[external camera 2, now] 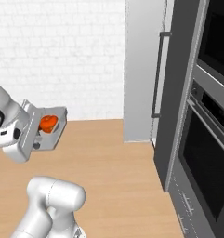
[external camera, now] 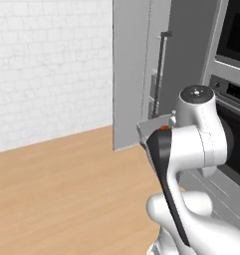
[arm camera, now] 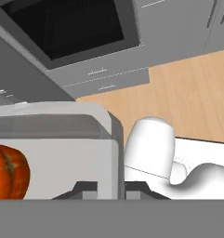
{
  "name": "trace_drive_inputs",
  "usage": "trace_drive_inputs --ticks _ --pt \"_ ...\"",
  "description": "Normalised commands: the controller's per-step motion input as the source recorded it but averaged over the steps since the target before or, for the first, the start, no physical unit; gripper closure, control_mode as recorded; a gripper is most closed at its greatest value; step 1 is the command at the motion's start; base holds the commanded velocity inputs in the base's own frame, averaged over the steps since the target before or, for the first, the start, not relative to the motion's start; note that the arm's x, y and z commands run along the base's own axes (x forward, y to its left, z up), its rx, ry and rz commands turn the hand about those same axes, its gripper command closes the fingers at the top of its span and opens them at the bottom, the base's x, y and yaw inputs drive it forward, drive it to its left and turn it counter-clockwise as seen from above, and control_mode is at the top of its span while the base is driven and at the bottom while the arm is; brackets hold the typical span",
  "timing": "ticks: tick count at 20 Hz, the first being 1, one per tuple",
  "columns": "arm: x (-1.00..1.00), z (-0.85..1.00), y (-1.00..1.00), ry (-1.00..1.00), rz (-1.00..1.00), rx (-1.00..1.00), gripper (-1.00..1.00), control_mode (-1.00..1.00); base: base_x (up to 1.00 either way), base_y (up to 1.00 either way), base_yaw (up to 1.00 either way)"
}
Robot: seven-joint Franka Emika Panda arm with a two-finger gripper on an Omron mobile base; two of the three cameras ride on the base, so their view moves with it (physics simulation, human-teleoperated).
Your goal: Take the meat container that has the shrimp and place it on the second highest rack of the freezer. Then take the vegetable container that has the squash and carrot and place it on the highest rack of the freezer.
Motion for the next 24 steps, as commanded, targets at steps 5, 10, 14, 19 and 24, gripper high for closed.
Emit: trace_drive_inputs --ticks 5,10,14,19,24 --pt "0.00 0.00 0.00 0.00 0.00 0.00 1.00 1.00 0.91 -0.04 0.02" --pt "0.00 0.00 0.00 0.00 0.00 0.00 1.00 1.00 0.96 -0.03 0.00" --pt "0.00 0.00 0.00 0.00 0.00 0.00 1.00 1.00 0.91 0.28 -0.30" --pt "0.00 0.00 0.00 0.00 0.00 0.00 1.00 1.00 0.82 0.49 -0.52" --pt "0.00 0.00 0.00 0.00 0.00 0.00 1.00 1.00 0.80 0.58 -0.55"
